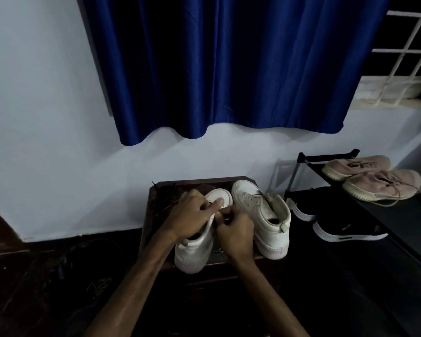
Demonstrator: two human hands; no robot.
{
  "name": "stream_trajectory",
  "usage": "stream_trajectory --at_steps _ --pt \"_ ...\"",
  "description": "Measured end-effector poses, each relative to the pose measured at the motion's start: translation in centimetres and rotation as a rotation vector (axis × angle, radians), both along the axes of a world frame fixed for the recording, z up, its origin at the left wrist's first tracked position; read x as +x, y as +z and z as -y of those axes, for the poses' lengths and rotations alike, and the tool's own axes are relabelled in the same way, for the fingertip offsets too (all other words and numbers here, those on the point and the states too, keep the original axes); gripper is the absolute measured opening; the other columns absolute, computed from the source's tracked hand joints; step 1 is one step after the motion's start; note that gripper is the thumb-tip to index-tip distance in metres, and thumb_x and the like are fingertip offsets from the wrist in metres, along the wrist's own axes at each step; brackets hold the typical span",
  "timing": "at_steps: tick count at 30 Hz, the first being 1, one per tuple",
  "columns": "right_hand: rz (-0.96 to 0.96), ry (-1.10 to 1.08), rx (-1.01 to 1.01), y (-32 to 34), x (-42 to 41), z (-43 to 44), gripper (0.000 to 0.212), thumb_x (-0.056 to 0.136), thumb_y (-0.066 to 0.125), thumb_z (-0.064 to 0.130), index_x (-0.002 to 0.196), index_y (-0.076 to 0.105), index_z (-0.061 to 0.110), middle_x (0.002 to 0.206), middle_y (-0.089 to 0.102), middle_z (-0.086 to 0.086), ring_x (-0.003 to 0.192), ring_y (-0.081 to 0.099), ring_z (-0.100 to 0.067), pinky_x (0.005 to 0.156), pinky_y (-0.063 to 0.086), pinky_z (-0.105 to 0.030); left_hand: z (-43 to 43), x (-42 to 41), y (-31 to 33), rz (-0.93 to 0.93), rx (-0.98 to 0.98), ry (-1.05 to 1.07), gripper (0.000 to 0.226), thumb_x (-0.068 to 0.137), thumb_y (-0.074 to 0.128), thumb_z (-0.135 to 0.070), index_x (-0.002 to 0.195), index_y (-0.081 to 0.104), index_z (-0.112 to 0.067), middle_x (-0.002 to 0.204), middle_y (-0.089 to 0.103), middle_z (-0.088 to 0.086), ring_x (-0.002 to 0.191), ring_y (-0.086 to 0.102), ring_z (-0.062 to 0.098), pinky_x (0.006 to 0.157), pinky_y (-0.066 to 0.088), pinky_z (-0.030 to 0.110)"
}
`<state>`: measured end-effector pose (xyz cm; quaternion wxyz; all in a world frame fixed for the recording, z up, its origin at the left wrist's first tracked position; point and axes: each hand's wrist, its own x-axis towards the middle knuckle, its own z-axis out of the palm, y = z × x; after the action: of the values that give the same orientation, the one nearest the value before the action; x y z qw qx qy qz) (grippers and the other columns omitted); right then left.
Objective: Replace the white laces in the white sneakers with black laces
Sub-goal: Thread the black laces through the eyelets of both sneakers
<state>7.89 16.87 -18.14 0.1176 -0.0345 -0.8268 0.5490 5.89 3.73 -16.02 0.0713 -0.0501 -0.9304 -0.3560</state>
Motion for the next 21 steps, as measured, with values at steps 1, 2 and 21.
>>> stream_trajectory --at_steps 1,2,21 --pt "-0.013 -0.02 0.026 0.1 0.0 0.1 0.009 0.081 0.07 0.023 0.078 0.068 0.014 0.073 0.071 -0.001 0.071 0.067 -0.018 0.067 0.049 -0.028 0.3 0.1 -0.2 0.013 -0.044 -0.036 0.062 0.075 0.044 -0.072 0.078 0.072 -0.017 0.094 0.053 -0.003 0.096 0.052 0.014 0.088 0.043 0.03" --pt "-0.027 -0.026 0.048 0.4 0.0 0.1 0.01 0.081 0.07 0.024 0.078 0.068 0.015 0.075 0.072 -0.001 0.073 0.067 -0.019 0.065 0.045 -0.026 0.5 0.0 -0.6 0.015 -0.042 -0.065 0.055 0.075 0.052 -0.064 0.087 0.074 -0.015 0.098 0.052 -0.002 0.1 0.051 0.014 0.092 0.042 0.03" --pt "0.016 0.148 0.302 -2.0 2.6 -3.9 0.019 0.098 0.043 0.038 0.092 0.052 0.022 0.095 0.059 0.002 0.089 0.061 -0.022 0.078 0.05 -0.044 0.5 -0.1 -3.4 -0.121 0.233 0.015 0.039 0.069 0.057 -0.057 0.085 0.071 -0.025 0.121 0.052 -0.007 0.118 0.049 0.015 0.107 0.039 0.039"
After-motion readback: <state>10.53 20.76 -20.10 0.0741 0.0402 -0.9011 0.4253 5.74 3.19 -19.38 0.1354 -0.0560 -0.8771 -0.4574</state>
